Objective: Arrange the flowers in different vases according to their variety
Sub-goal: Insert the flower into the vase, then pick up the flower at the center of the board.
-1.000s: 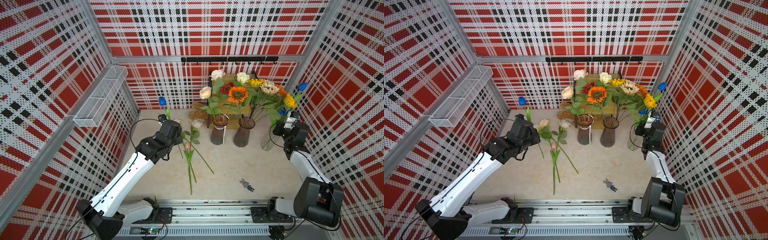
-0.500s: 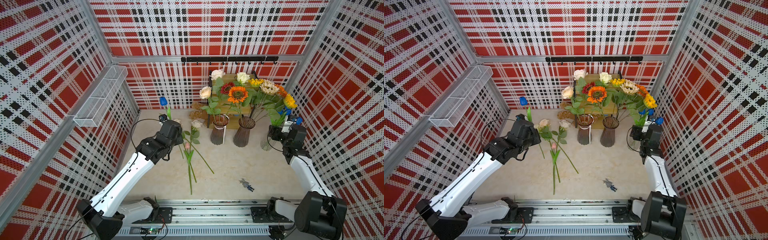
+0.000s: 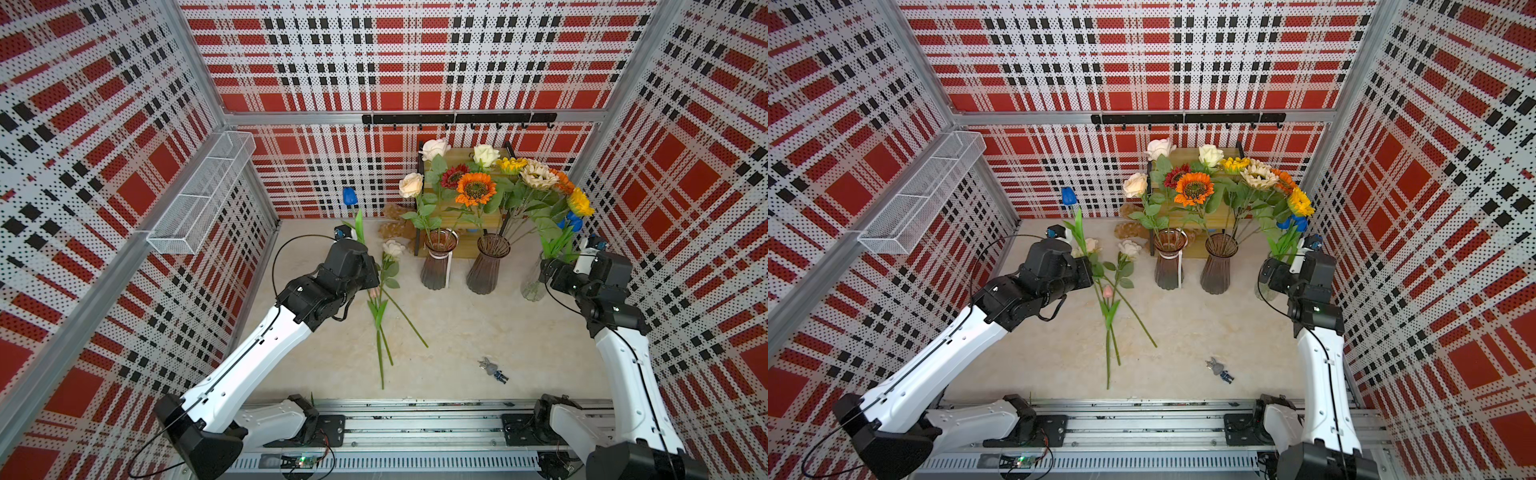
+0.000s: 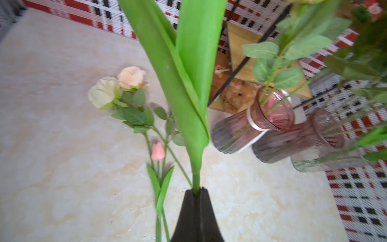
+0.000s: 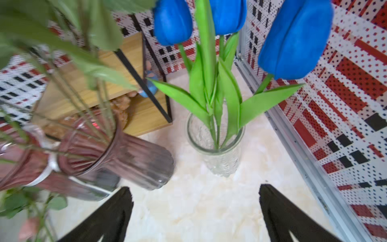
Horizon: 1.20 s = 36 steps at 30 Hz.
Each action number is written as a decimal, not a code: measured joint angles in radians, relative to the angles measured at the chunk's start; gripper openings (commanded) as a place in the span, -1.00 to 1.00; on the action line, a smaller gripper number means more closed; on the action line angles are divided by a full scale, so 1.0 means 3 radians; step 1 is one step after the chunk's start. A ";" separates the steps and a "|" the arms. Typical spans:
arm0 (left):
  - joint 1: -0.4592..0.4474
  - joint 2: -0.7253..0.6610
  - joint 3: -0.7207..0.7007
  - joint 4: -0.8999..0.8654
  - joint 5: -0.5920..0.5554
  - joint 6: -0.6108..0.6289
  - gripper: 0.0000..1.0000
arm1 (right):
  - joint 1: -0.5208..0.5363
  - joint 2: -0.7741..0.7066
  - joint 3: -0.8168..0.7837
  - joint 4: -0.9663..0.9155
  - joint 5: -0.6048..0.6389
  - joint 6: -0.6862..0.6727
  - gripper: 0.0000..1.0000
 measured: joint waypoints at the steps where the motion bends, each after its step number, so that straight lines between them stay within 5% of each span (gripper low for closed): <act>1: -0.0047 -0.0013 -0.0056 0.0127 0.0074 0.0037 -1.00 | 0.0015 -0.0125 -0.0025 -0.0036 -0.0123 0.0064 0.96; 5: -0.0202 -0.0029 -0.0191 0.0429 0.0278 0.0146 -1.00 | 0.0169 -0.0393 -0.0130 -0.0136 -0.0521 0.0276 0.92; 12: -0.0605 0.0028 -0.0221 0.1016 0.0666 0.0460 -1.00 | 0.1718 -0.0211 -0.0146 0.0116 -0.0684 0.0659 0.79; 17: -0.0741 0.0306 -0.0158 0.1158 0.0846 0.0568 -1.00 | 0.2314 0.0164 0.0086 0.0431 -0.0626 0.0785 0.76; 36: -0.0649 0.0464 -0.0108 0.1291 0.0919 0.0462 -1.00 | 0.2647 0.0364 0.0070 0.0993 -0.0607 0.0974 0.27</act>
